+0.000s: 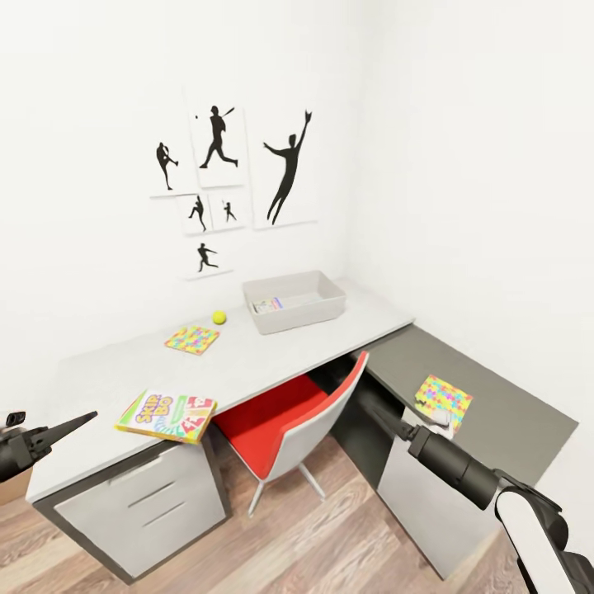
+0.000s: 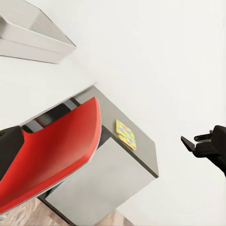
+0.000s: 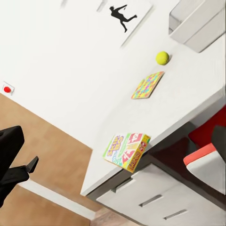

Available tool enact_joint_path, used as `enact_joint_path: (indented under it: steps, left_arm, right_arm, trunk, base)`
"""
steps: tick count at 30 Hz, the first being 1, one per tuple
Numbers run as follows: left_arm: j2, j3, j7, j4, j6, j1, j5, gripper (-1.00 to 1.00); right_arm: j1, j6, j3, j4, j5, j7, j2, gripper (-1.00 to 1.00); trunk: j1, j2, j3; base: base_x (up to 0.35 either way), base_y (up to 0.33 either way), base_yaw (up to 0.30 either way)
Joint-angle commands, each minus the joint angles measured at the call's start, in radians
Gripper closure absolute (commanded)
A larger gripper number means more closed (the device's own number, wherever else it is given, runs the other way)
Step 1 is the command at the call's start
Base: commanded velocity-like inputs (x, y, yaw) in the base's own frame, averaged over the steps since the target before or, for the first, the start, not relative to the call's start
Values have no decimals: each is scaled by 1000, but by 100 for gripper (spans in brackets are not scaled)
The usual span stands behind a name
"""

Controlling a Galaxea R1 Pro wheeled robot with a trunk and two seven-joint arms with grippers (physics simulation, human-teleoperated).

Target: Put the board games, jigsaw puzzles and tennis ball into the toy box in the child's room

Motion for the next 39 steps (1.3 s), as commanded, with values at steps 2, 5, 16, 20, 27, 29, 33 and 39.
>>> enact_joint_path:
  steps: [2,5,16,20,27,29,33,39]
  left_arm:
    - [0,0,-4,-1,11,-1,-1,-100]
    - [0,0,-4,-1,11,-1,-1,-100]
    - [0,2,-4,-1,11,-1,-2,-100]
    - [0,2,-4,-1,11,-1,-2,-100]
    - [0,2,-4,-1,11,-1,-1,-100]
    - [0,2,-4,-1,11,-1,-2,-100]
    - [0,1,-4,-1,11,-1,-3,-100]
    - [0,1,-4,-1,11,-1,-3,-100]
  right_arm:
    - [-1,7,-1,0,-5,1,0,-100]
    - [-1,7,-1,0,-5,1,0,-100]
    - [-1,7,0,0,-5,-3,0,-100]
    - [-1,6,0,0,-5,-5,1,-100]
    - [-1,6,0,1,-5,-7,0,-100]
    - [-1,6,-1,0,-5,-7,1,-100]
    - [-1,3,-1,1,-5,-8,1,-100]
    - [-1,0,-1,0,-5,-4,0,-100]
  trunk:
    - [0,-1,-1]
    - [0,-1,-1]
    - [0,-1,-1]
    - [0,-1,-1]
    - [0,-1,-1]
    - [0,-1,-1]
    - [0,-1,-1]
    - [0,-1,-1]
  base:
    - [49,-198,-54]
    - [80,-227,-24]
    - [9,-3,-4]
    - [-12,105,0]
    - [-2,19,0]
    - [25,4,0]
    - [126,2,0]
    - [200,0,0]
